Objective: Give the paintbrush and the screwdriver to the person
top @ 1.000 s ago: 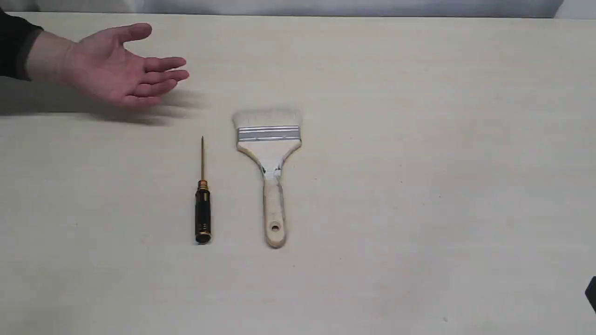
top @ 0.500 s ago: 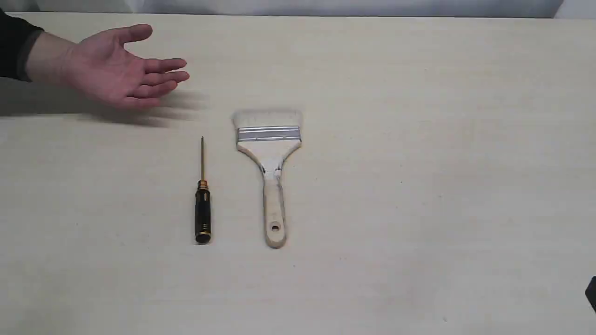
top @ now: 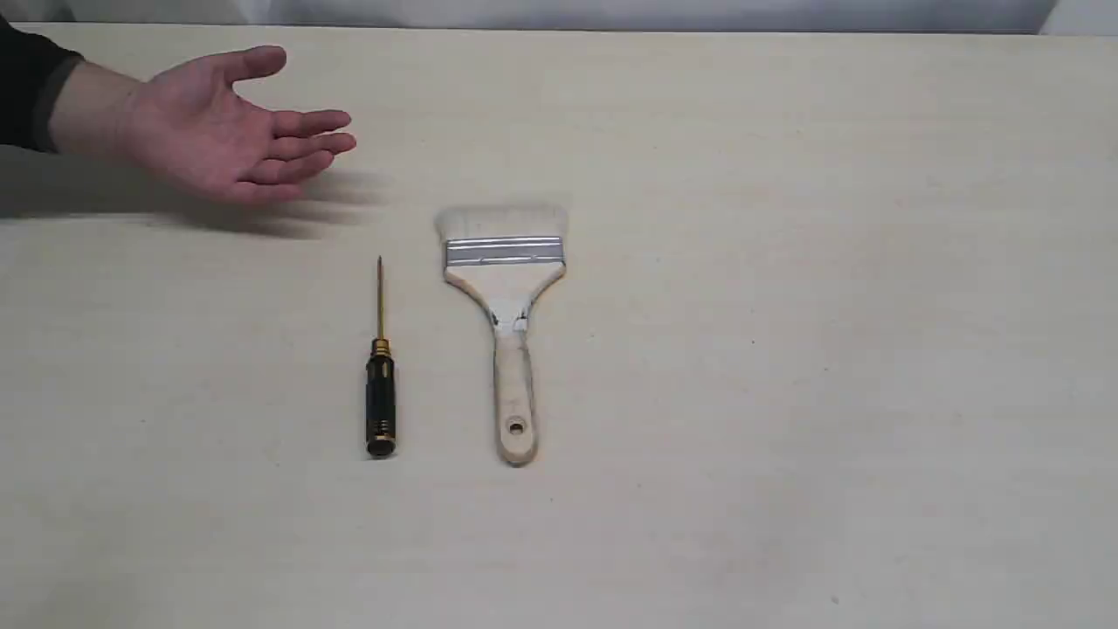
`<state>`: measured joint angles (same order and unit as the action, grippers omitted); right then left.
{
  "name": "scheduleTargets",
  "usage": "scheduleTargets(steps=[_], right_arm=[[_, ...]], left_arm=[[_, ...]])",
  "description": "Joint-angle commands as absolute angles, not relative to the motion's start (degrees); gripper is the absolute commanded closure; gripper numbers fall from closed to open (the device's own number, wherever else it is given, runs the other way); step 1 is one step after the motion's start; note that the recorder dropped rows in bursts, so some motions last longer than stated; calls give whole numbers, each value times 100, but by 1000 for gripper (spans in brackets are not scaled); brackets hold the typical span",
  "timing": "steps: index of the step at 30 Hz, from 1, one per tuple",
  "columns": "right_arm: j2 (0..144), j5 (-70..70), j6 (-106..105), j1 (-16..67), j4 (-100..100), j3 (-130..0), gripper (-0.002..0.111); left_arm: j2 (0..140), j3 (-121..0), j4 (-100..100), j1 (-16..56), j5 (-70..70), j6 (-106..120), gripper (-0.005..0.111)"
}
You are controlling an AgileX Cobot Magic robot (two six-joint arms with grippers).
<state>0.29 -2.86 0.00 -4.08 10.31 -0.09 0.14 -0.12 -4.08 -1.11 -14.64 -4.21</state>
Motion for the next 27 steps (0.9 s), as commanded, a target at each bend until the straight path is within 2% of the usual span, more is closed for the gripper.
scheduleTargets(steps=[1, 4, 7, 10, 13, 16, 18, 20, 22, 23, 25, 27], right_arm=[[0, -435, -48, -401, 1074, 0, 104], [0, -496, -48, -401, 1074, 0, 104], [0, -1343, 117, -401, 1042, 0, 104], [0, -2296, 1834, -387, 383, 0, 104], [0, -2451, 3915, -387, 314, 0, 104], [0, -3189, 4675, -387, 772, 0, 104], [0, -3639, 4730, -387, 1801, -120, 103], [63, -3673, 4797, -387, 3025, -579, 99], [257, -3689, 5214, -387, 4205, -1057, 88], [423, -3750, 5485, -387, 4723, -1357, 80], [720, -3916, 5519, -387, 5041, -1779, 69], [1058, -3931, 5483, -387, 5083, -2203, 67]], left_arm=[[0, 0, -406, -64, -1422, -432, 107], [0, 0, -406, -64, -1422, -432, 107], [0, 0, -406, -64, -1422, -432, 107], [0, 0, -406, -64, -1422, -432, 107], [0, 0, -406, -64, -1422, -432, 107], [0, 0, -406, -64, -1422, -432, 107], [0, 0, -383, -64, -1439, -432, 107], [0, 0, -383, -64, -1439, -432, 107], [0, 0, -383, -64, -1439, -432, 107], [0, 0, -383, -64, -1439, -432, 107], [0, 0, -383, -64, -1439, -432, 107], [0, 0, -383, -64, -1439, -432, 107]])
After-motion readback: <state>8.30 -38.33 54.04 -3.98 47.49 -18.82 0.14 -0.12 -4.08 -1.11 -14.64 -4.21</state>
